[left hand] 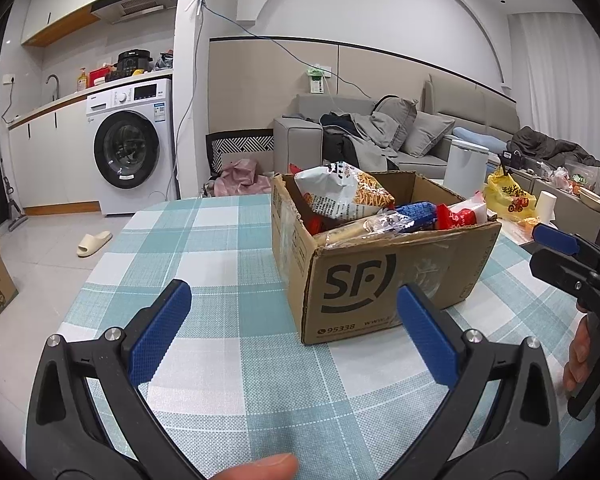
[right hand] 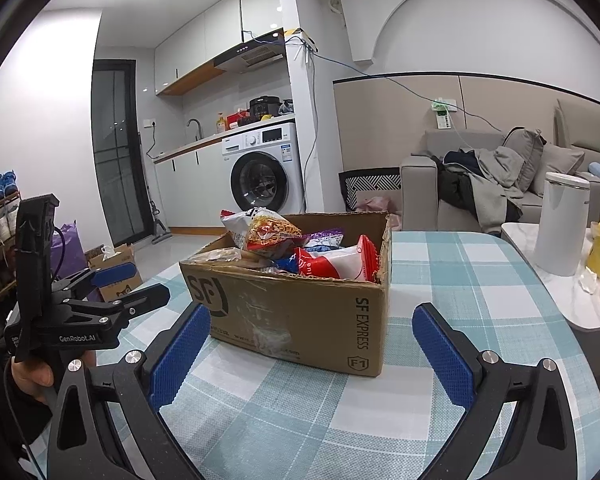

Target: Organize snacks

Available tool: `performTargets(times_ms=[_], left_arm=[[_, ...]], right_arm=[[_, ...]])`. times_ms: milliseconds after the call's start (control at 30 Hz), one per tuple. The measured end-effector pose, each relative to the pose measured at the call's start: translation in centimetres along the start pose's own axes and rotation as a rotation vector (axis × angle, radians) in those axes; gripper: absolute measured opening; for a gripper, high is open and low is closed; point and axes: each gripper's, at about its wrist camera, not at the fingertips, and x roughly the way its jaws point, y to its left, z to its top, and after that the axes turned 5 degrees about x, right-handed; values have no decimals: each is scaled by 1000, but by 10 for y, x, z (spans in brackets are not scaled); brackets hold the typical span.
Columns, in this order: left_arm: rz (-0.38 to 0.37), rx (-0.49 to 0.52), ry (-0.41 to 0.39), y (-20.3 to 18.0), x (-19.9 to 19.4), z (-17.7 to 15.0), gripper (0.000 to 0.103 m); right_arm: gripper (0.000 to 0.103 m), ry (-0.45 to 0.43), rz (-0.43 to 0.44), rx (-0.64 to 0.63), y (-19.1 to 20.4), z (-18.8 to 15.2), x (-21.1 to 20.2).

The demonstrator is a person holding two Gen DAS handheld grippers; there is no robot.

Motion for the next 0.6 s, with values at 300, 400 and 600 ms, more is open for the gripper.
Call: performTargets(times_ms=[300,400,600], left_arm=[[-1,2,-2,0,0,0,102],[0,0,0,0,0,0,103],[0,1,-1,-1,0,0,102]], right_arm=[[103,3,3,-1,1,0,-1],[103,4,4,0,1,0,0],[103,4,4,0,1,0,-1]])
